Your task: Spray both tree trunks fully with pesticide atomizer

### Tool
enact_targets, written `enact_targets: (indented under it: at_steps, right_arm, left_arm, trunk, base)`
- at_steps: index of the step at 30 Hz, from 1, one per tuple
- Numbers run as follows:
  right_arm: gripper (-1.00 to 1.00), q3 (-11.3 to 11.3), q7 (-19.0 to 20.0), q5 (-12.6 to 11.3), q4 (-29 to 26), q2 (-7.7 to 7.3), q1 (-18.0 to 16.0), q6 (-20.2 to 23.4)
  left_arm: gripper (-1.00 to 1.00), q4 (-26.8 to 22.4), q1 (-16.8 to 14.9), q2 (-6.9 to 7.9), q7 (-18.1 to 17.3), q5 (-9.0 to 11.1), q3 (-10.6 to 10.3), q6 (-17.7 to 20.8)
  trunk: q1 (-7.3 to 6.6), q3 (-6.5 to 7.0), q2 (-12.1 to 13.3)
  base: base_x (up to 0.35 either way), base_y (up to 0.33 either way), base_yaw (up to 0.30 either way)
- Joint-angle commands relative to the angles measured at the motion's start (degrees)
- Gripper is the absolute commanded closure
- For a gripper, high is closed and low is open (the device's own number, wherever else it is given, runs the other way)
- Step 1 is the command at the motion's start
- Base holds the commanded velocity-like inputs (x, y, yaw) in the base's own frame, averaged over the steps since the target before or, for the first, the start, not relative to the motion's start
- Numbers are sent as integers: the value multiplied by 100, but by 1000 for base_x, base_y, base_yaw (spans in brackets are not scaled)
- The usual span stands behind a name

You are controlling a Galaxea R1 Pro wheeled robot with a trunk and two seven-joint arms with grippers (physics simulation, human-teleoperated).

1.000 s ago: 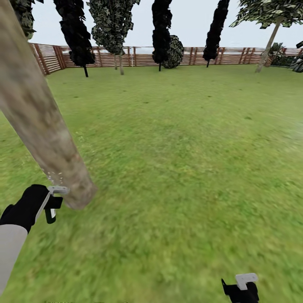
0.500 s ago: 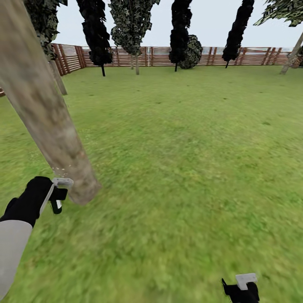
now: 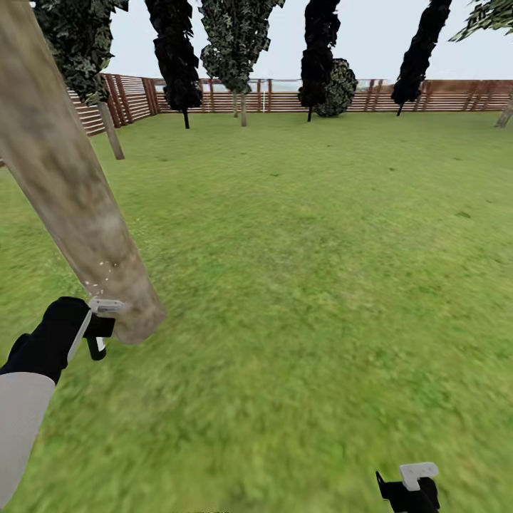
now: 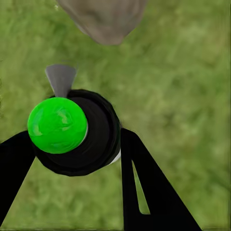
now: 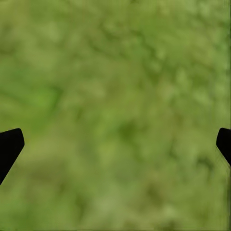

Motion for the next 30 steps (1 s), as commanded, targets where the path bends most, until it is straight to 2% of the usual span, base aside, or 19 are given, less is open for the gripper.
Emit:
enact_targets:
  at_steps: [1, 10, 16, 19, 21, 22, 25, 29, 30]
  right_arm:
    - [-100, 0, 0, 0, 0, 0, 0, 0]
    - [-100, 0, 0, 0, 0, 0, 0, 0]
    - [-100, 0, 0, 0, 0, 0, 0, 0]
    - [-100, 0, 0, 0, 0, 0, 0, 0]
    - [-100, 0, 0, 1, 0, 6, 0, 0]
    - [-100, 0, 0, 7, 0, 15, 0, 0]
    - [-100, 5, 0, 8, 11, 29, 0, 0]
    - [-100, 8, 0, 9, 14, 35, 0, 0]
    - [-100, 9, 0, 9, 11, 35, 0, 0]
  left_arm:
    - [100, 0, -2, 0, 0, -6, 0, 0]
    - [100, 26, 24, -9, 0, -5, 13, 0]
    - [100, 47, 78, -7, 5, 1, 37, -18]
    - [100, 163, 104, 54, 35, -21, 70, -72]
    - [100, 369, 260, 82, 43, -37, 220, -102]
    - [100, 414, 490, 80, 37, -32, 278, -151]
    - [100, 429, 946, 40, 41, -20, 298, -500]
    - [100, 510, 1084, -108, 51, 12, 329, -630]
    - [100, 537, 1090, -150, 52, 16, 384, -783]
  trunk:
    - [0, 0, 0]
    - [0, 0, 0]
    - [0, 0, 0]
    - [0, 0, 0]
    - [0, 0, 0]
    - [0, 0, 0]
    - [0, 0, 0]
    - [0, 0, 0]
    - [0, 0, 0]
  base:
    - [0, -274, 276]
    - [13, -274, 263]
    - [157, -250, 28]
    - [230, -198, 15]
    - [182, -120, 179]
    - [30, -18, 261]
    - [9, -5, 269]
    - [1, 0, 273]
    - [0, 0, 178]
